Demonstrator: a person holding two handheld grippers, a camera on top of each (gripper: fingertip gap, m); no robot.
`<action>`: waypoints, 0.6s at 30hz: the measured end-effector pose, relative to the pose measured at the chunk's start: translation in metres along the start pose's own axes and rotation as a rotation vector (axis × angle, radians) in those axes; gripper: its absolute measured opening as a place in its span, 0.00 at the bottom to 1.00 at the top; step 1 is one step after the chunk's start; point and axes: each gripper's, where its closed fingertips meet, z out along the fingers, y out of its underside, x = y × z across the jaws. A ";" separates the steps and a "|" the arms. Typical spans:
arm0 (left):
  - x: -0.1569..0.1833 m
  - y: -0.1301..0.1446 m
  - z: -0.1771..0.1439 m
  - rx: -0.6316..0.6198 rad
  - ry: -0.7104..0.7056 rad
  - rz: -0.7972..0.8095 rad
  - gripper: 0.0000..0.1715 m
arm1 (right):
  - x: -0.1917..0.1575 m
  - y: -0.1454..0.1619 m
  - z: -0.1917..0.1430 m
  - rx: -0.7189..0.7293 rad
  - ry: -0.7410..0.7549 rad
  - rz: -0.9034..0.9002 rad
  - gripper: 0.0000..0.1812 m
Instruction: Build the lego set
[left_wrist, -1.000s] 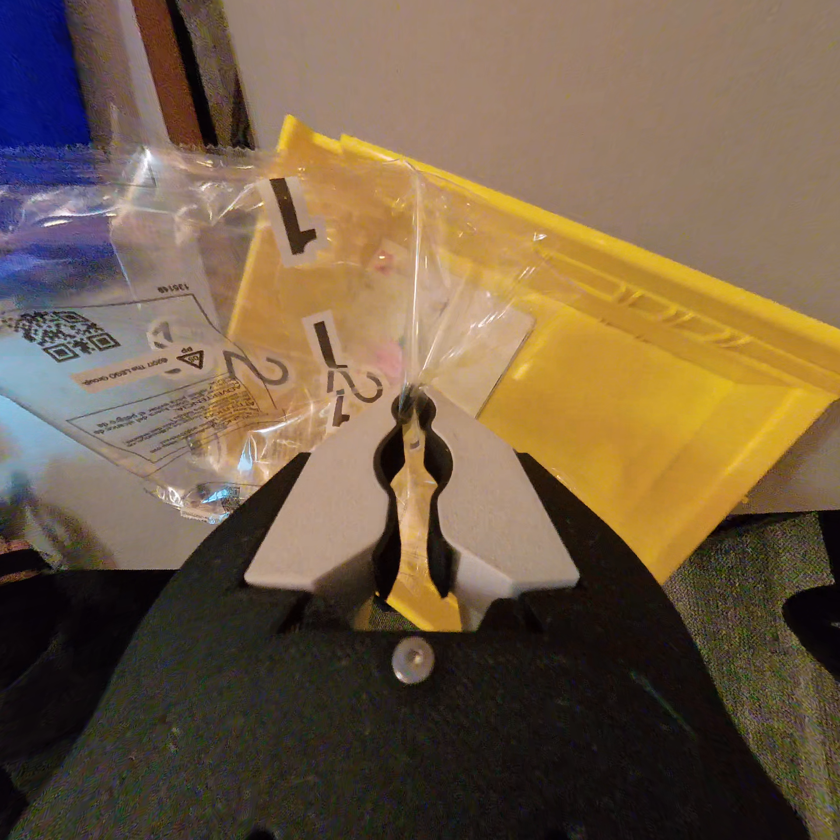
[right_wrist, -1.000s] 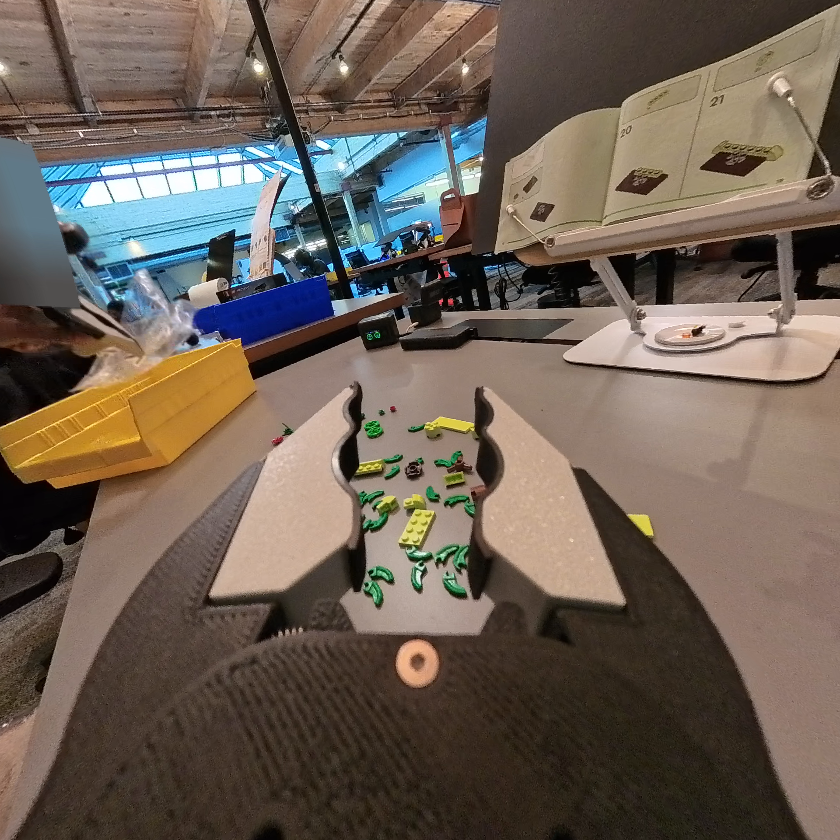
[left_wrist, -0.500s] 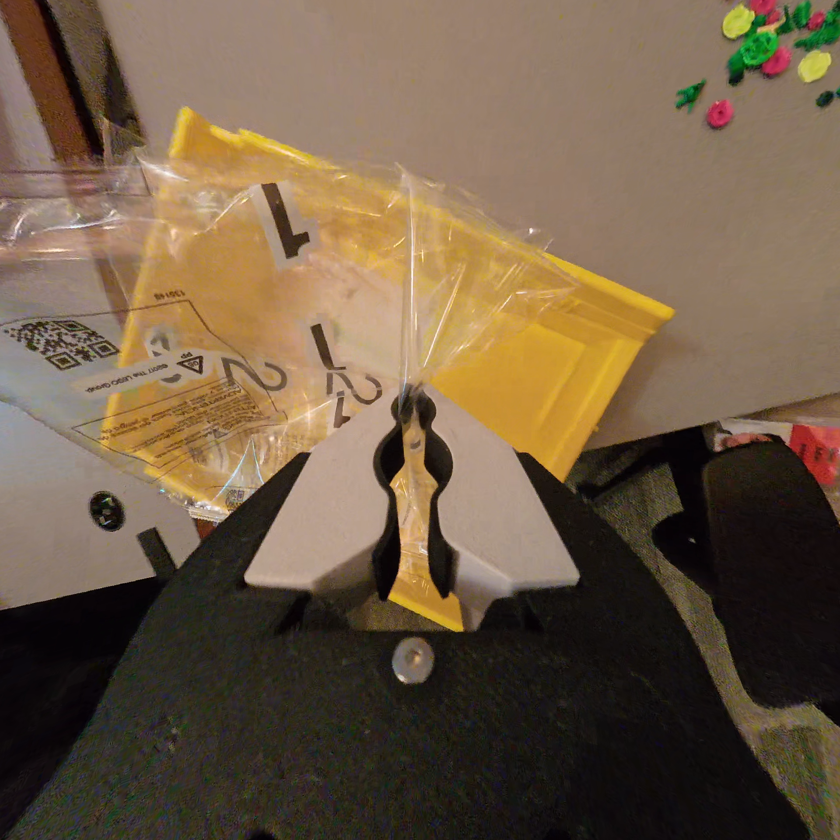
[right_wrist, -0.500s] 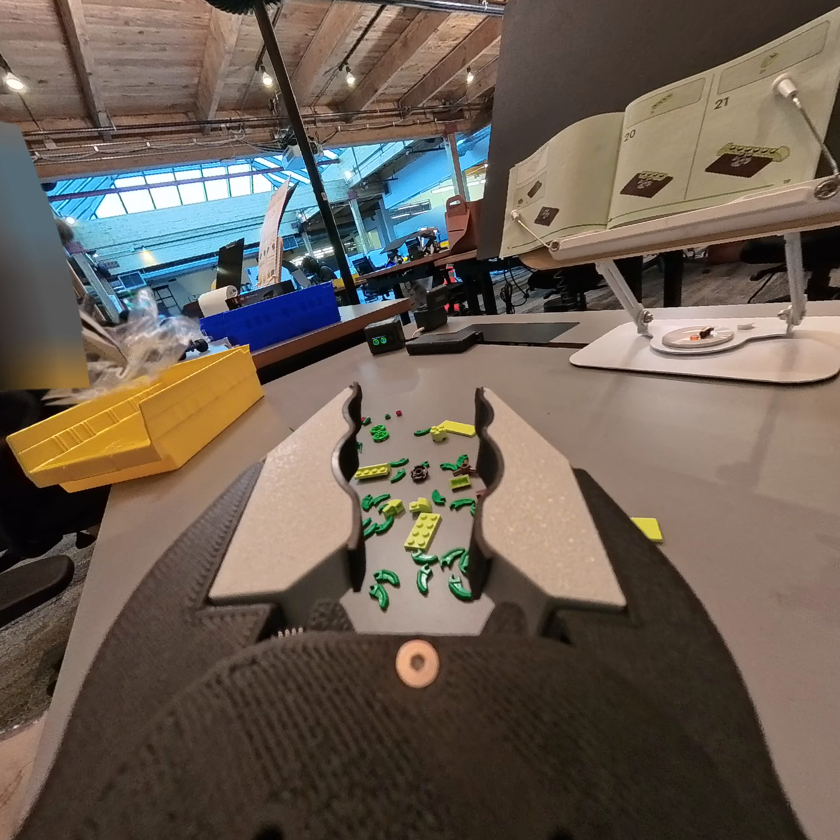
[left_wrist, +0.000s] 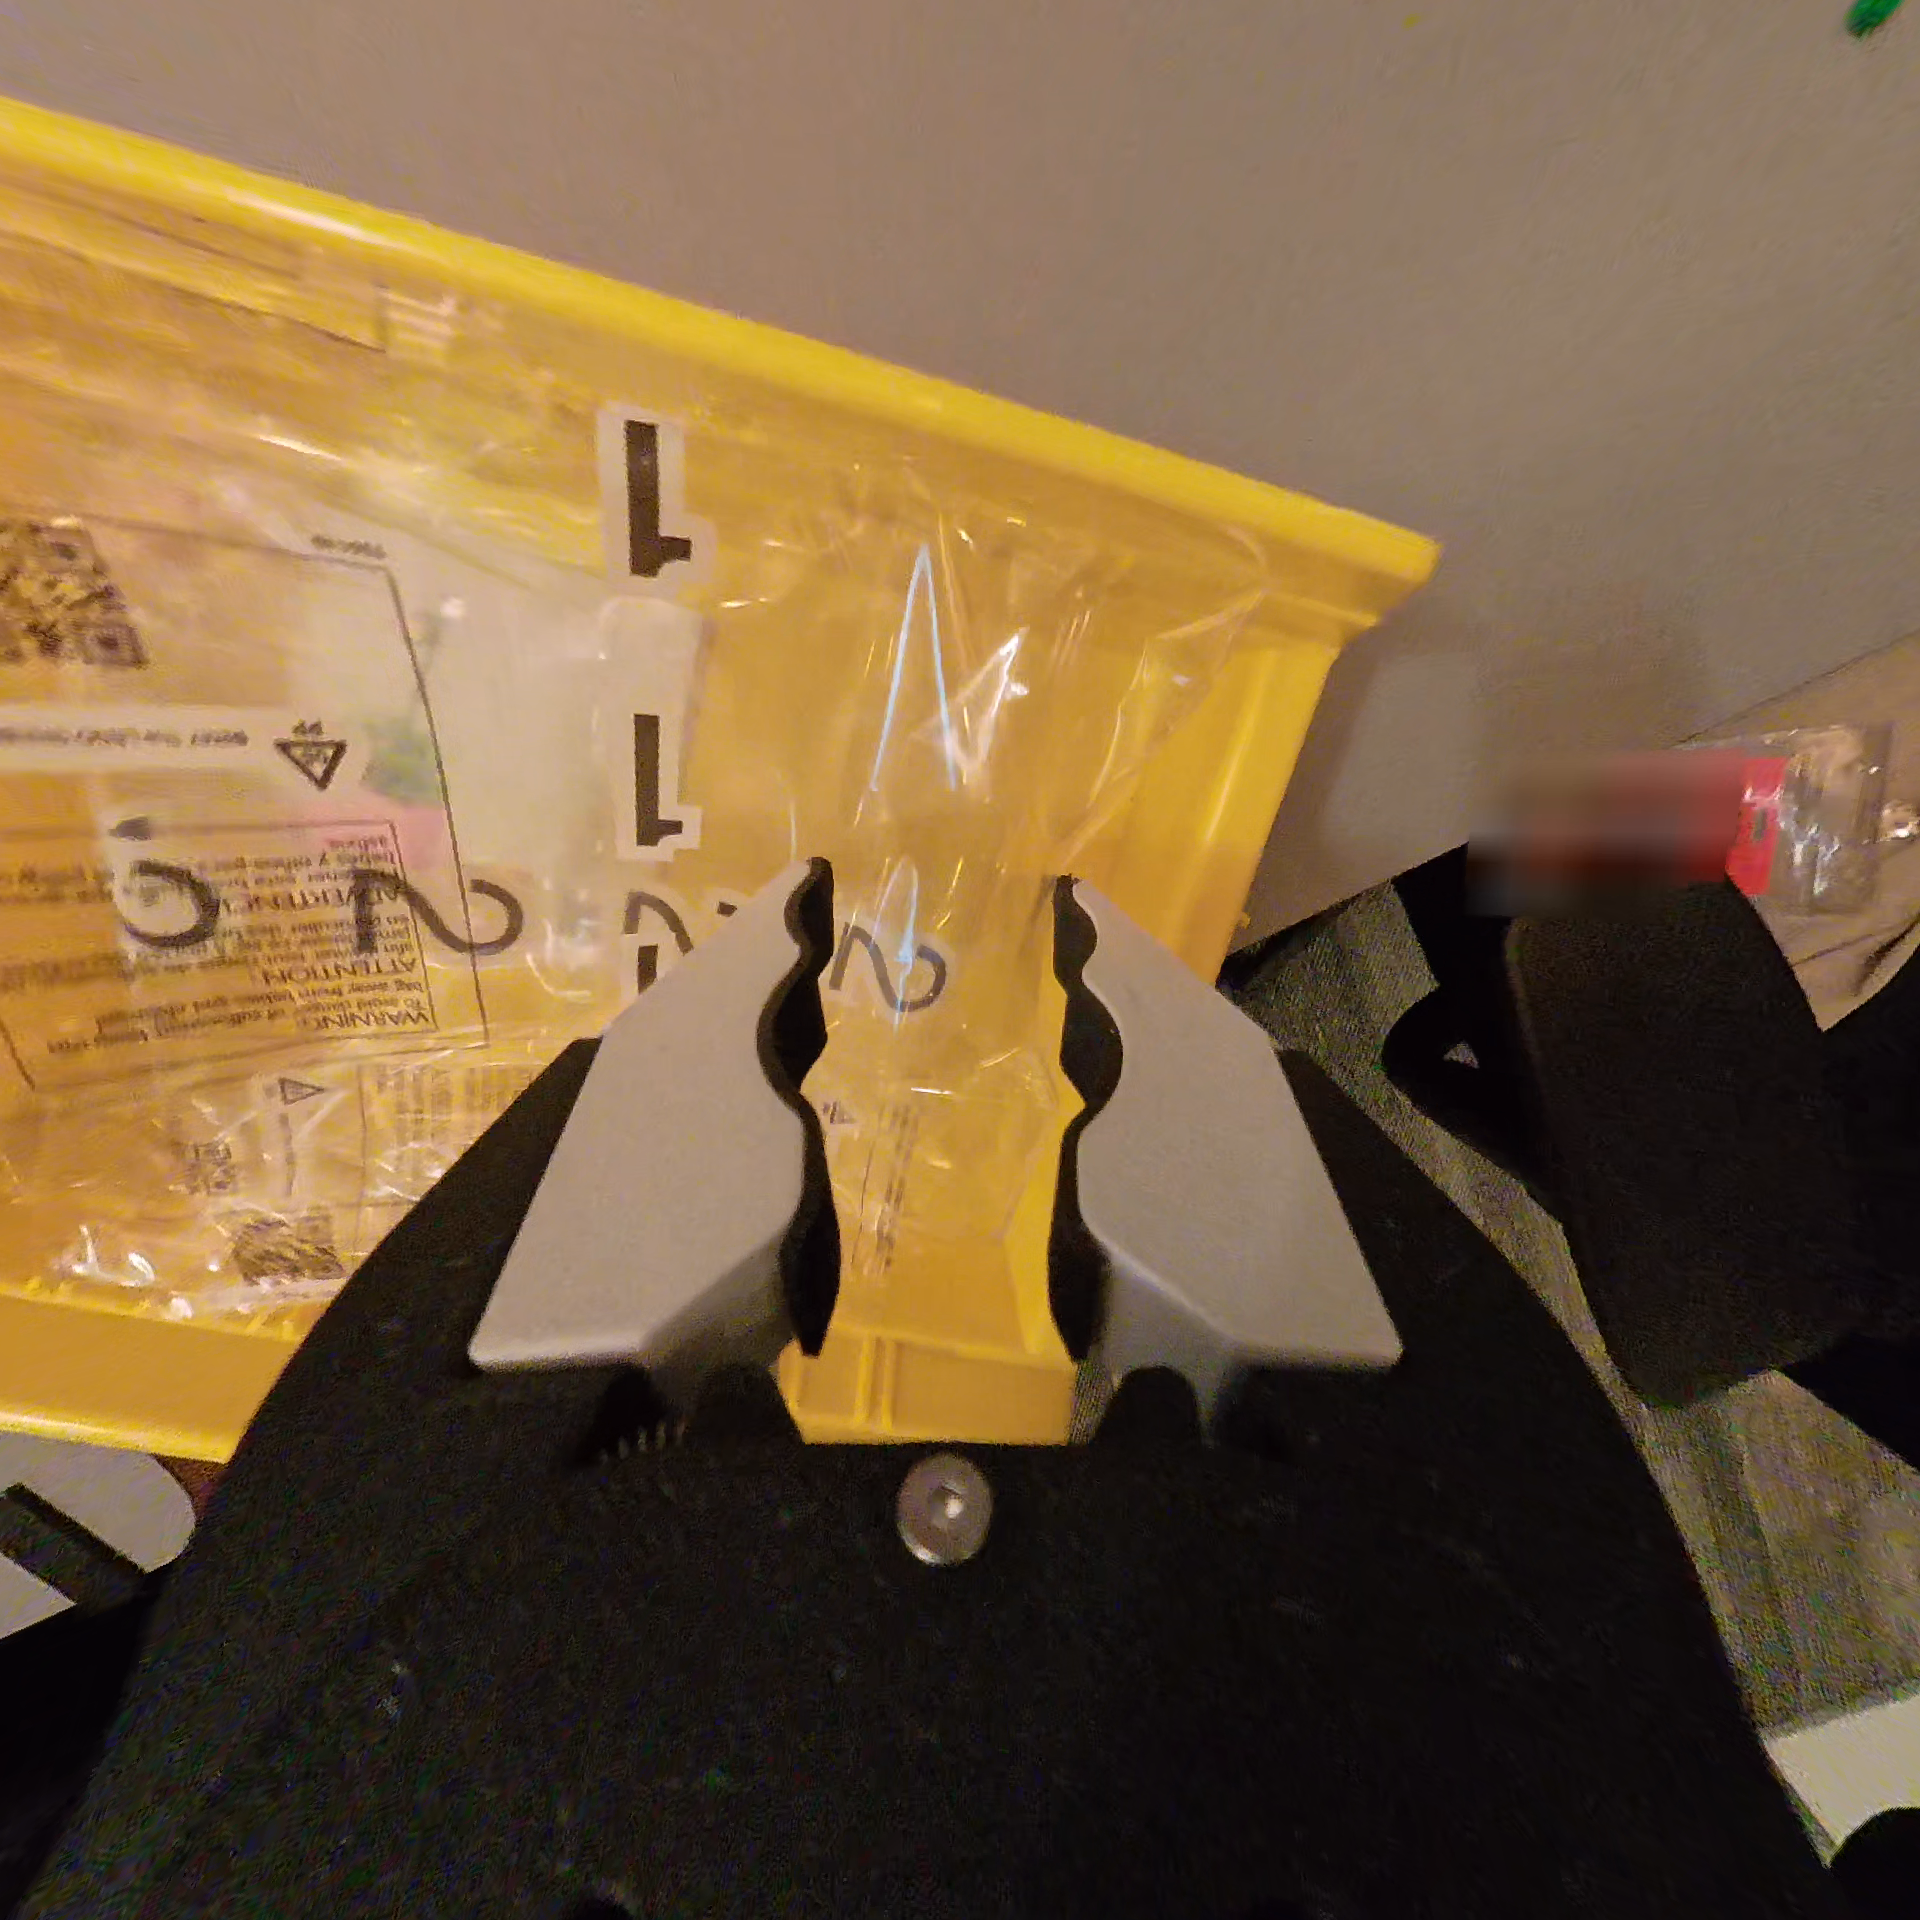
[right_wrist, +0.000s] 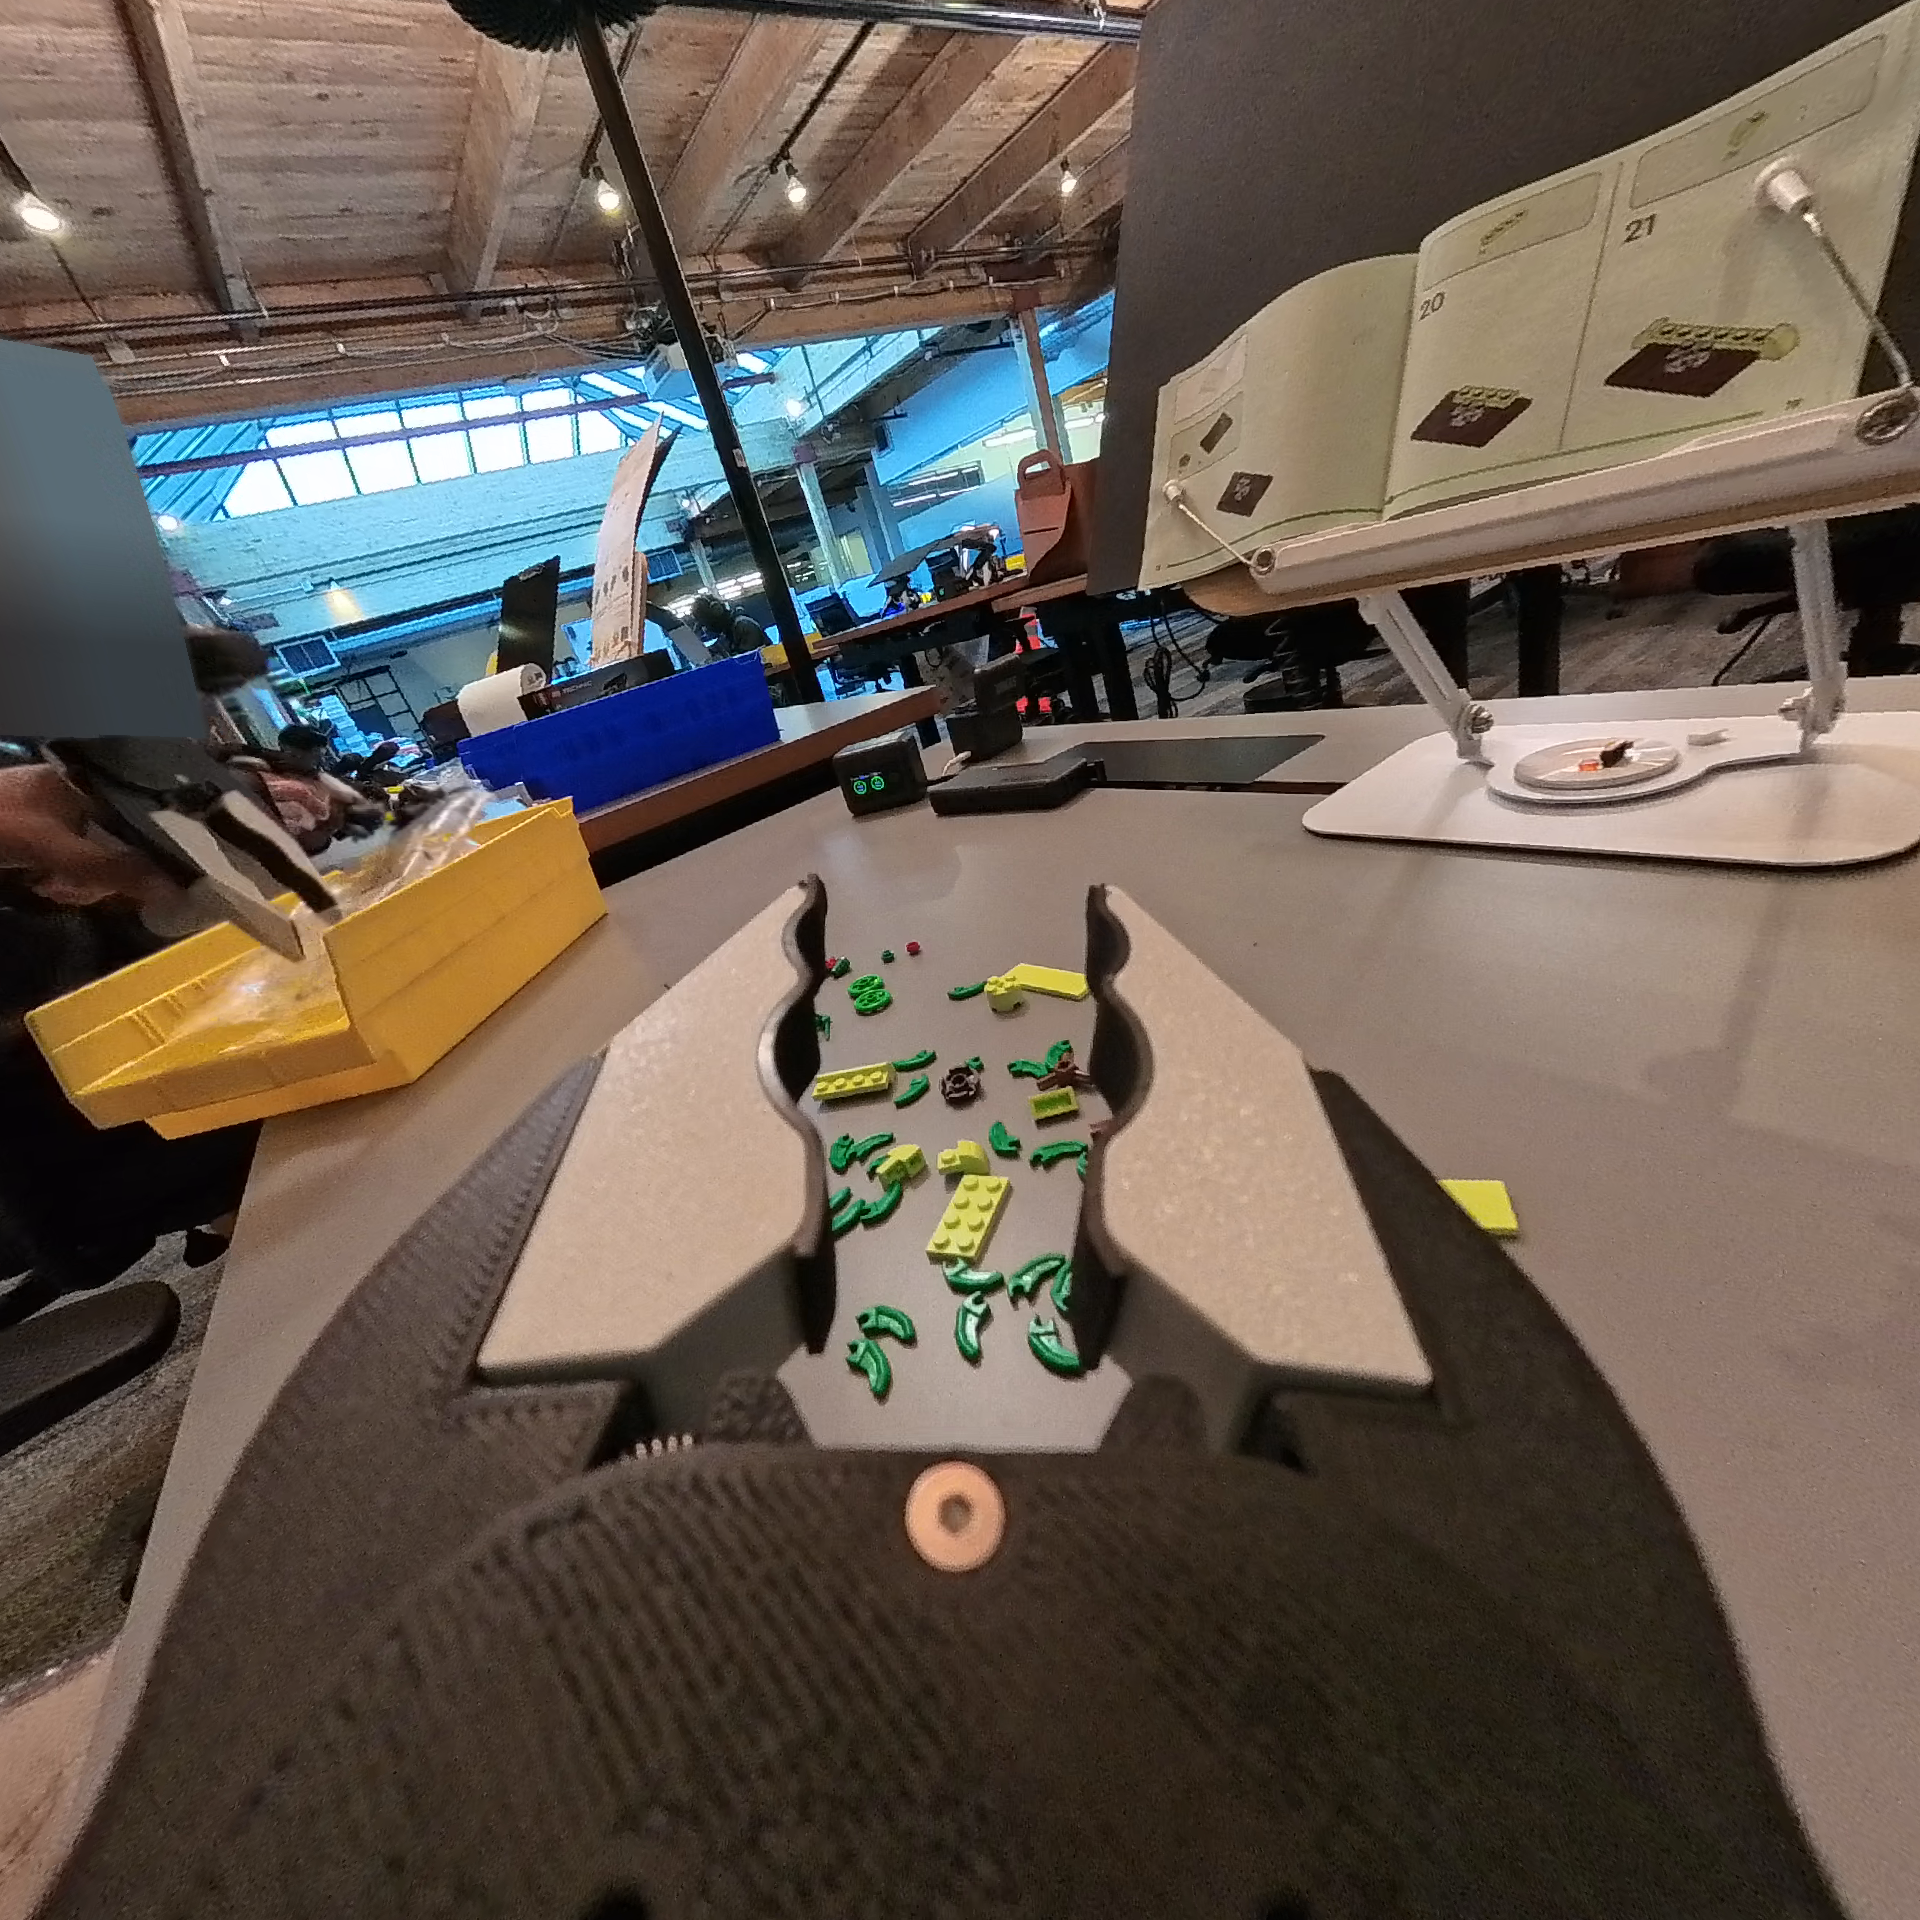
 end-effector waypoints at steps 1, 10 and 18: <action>-0.001 -0.005 -0.007 0.037 -0.001 -0.008 0.23 | 0.000 0.000 0.000 -0.001 0.000 0.002 0.27; -0.042 -0.032 -0.040 0.285 -0.195 -0.091 0.24 | -0.002 0.000 0.001 0.002 -0.009 0.004 0.27; -0.070 -0.010 0.005 0.143 -0.233 -0.198 0.34 | -0.003 -0.001 0.000 0.008 -0.011 0.001 0.27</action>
